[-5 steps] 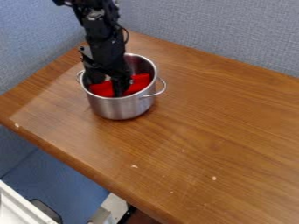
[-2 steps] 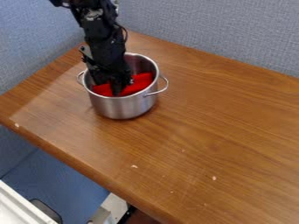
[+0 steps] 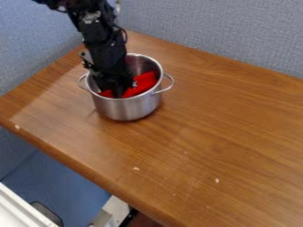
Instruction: Move the red object from the metal pot to the table
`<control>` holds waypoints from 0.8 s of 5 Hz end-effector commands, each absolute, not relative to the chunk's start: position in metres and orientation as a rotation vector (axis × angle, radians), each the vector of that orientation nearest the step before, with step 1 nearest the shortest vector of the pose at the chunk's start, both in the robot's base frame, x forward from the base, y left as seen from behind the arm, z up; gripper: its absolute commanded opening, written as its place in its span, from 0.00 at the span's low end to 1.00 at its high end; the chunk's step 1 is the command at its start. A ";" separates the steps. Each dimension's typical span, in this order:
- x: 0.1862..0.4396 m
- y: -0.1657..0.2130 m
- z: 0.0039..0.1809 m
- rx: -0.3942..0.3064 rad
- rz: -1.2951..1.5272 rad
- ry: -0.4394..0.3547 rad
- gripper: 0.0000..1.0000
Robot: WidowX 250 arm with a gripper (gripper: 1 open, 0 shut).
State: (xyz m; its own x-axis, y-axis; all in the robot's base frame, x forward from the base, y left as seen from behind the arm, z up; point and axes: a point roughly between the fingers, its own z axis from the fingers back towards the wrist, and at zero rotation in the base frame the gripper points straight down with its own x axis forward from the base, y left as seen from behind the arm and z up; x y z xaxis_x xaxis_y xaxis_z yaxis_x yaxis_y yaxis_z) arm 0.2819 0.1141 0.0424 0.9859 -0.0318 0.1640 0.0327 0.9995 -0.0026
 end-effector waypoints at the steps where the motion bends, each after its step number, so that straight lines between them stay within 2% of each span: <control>1: 0.250 0.099 0.018 -0.080 -0.012 -0.051 0.00; 4: 0.244 0.099 0.021 -0.087 0.016 -0.070 0.00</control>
State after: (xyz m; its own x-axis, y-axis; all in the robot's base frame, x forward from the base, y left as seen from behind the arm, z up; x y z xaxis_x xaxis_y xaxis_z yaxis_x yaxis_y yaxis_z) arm 0.2696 0.1105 0.0428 0.9859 0.0036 0.1673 0.0022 0.9994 -0.0343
